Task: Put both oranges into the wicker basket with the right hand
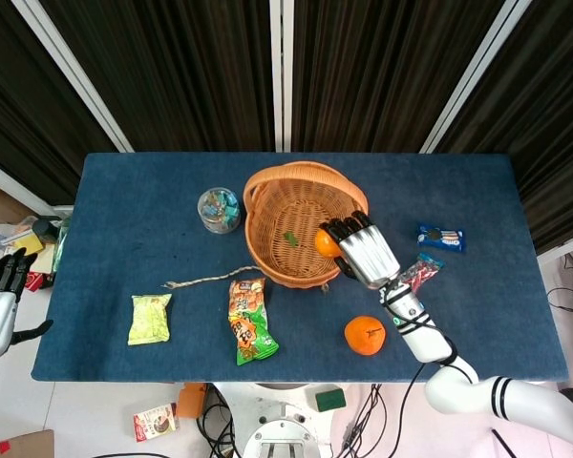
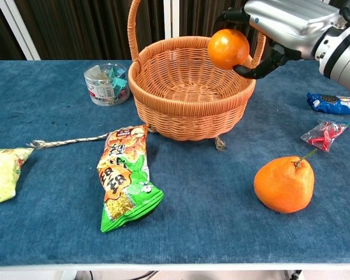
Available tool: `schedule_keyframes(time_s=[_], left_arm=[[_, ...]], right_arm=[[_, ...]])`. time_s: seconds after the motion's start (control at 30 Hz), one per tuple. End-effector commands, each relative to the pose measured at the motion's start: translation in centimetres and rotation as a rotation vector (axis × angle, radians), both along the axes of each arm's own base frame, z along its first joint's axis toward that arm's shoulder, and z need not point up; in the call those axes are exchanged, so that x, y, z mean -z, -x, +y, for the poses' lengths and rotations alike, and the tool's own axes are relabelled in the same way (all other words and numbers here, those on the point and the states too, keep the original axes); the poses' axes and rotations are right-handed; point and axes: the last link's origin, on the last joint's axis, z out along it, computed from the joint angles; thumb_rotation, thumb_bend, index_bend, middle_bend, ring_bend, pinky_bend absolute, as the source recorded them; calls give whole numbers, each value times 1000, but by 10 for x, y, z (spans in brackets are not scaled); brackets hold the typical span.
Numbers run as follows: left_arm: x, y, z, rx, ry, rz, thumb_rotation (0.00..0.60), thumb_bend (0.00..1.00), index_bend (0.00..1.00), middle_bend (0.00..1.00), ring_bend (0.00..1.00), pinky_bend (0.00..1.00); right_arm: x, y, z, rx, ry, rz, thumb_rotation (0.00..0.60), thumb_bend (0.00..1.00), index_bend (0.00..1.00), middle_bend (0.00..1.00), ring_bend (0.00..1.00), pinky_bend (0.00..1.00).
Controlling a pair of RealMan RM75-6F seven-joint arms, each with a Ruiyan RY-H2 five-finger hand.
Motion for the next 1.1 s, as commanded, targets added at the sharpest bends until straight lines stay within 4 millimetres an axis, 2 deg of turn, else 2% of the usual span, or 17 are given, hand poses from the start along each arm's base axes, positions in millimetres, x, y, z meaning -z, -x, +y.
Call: schedule_keyframes(time_s=[0.03,0.27,0.4,0.47,0.57,0.67,0.93,1.1], left_arm=[[0,0,0,-2,0,0,600,56,49,0,0,102],[1,1,2,-7,8,-1,600,56,49,0,0,102],[1,1,2,-10,6,-2,600,57,49,0,0,102],[1,1,2,-12,5,-2,600,57,49,0,0,102],[0,2,3,-14,3,-3,600,57,49,0,0,102],[0,2,3,-15,4,-4,600,57,49,0,0,102],[0,3,4,-22,2,-5,600,57,49,0,0,102],[0,3,3,-21,3,-2,600,57,49,0,0,102]], right_arm=[[3,-1,-1,-1,-1,2,600,420,556,414,335,266],[11,-7,-9,10,-1,3,600,421,539,408,335,266],[17,-9,-16,30,-17,3,600,421,478,365,308,266],[20,-9,-19,42,-34,18,600,417,397,299,241,247],[23,-8,-20,52,-59,38,600,397,183,110,46,131],[23,-7,-20,50,-67,37,600,374,92,40,0,61],[17,-3,-15,37,-68,15,600,361,53,28,0,50],[9,2,-2,22,-84,-17,600,359,52,30,0,50]])
